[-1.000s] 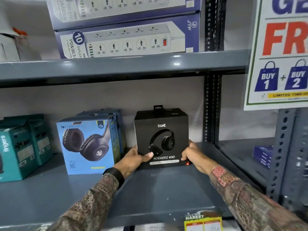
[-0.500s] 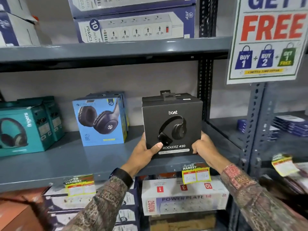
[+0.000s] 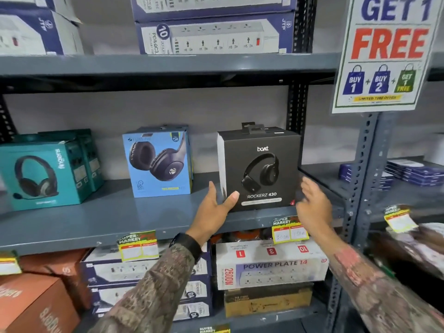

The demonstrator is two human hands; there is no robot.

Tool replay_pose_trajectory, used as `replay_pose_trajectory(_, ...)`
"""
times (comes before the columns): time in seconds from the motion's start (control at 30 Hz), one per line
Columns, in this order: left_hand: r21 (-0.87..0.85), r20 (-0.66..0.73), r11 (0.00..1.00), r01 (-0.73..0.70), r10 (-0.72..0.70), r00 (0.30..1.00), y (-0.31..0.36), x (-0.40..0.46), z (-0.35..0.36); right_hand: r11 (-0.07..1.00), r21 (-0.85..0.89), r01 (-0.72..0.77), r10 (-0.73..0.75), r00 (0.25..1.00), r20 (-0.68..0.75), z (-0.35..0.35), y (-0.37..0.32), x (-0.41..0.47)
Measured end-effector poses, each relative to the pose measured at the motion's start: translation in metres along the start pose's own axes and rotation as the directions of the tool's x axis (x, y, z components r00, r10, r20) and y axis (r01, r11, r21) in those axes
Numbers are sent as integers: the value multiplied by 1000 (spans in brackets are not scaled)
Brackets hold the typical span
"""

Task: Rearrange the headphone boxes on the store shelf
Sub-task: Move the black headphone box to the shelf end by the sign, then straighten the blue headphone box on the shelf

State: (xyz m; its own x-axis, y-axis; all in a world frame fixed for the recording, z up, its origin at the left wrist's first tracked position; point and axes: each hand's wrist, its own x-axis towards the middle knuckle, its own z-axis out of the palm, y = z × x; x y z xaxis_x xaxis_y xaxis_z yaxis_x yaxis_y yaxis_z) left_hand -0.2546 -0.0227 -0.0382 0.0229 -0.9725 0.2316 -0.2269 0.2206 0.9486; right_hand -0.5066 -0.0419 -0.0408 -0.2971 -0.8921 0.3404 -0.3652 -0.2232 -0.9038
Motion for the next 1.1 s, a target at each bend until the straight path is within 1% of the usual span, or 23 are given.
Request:
replay_pose_trajectory(0.07,-28,6,999,-36,36,999,-4,-21,-15,995,23,98,-96,992,-77,0,-3,-34)
replay_pose_trajectory(0.13,-55,-43,996,-73,70,997,-7,-40,-37,981,44,188,-186,981,-53,11,-12,-68)
replay_pose_trajectory(0.2,-73,-174,988,-140,125,977,-9,-48,-69,961,71,269,-272,961,41,38,-26,-95)
replay_pose_trajectory(0.27,-37,-339,979,-202,178,924,-10,-44,-106,936,124,328,-346,921,177,76,-45,-110)
replay_pose_trajectory(0.3,-11,-417,977,-213,190,889,-12,-38,-126,925,155,346,-375,895,240,98,-55,-114)
replay_pose_trajectory(0.33,16,-466,978,-208,191,864,-14,-28,-150,915,194,354,-399,868,296,123,-67,-115)
replay_pose_trajectory(0.37,26,-487,981,-191,179,855,-17,-19,-168,912,211,350,-405,847,345,141,-74,-114)
replay_pose_trajectory(0.4,20,-487,984,-176,163,858,-21,-5,-195,911,226,345,-408,835,370,166,-84,-108)
replay_pose_trajectory(0.47,-15,-414,995,-95,80,907,-24,20,-236,922,210,324,-381,854,355,203,-98,-89)
replay_pose_trajectory(0.5,-30,-351,999,-34,21,936,-25,31,-255,939,199,281,-336,875,349,218,-106,-76)
replay_pose_trajectory(0.57,-35,-222,997,70,-76,972,-28,49,-276,975,177,136,-195,907,373,234,-117,-47)
replay_pose_trajectory(0.63,-33,-125,993,116,-119,985,-35,66,-285,988,150,26,-94,881,463,247,-124,-15)
replay_pose_trajectory(0.67,-29,-77,992,121,-123,989,-40,75,-288,990,138,4,-73,864,499,255,-128,-1)
replay_pose_trajectory(0.77,-67,36,995,79,-77,996,-51,102,-287,991,114,-64,-13,819,573,275,-132,33)
replay_pose_trajectory(0.8,-81,51,996,48,-44,998,-54,109,-284,987,126,-101,9,810,587,280,-133,41)
replay_pose_trajectory(0.87,-113,64,994,9,-1,998,-59,122,-282,975,179,-133,-2,799,602,294,-120,65)
replay_pose_trajectory(0.93,-144,61,989,-13,22,998,-63,132,-282,970,214,-113,-41,793,607,309,-94,91)
replay_pose_trajectory(1.03,-179,22,984,-10,14,1000,-69,143,-285,964,241,-112,-61,790,610,307,-110,79)
replay_pose_trajectory(1.1,-215,5,977,10,-10,1000,-74,148,-290,955,263,-137,-65,769,636,308,-110,81)
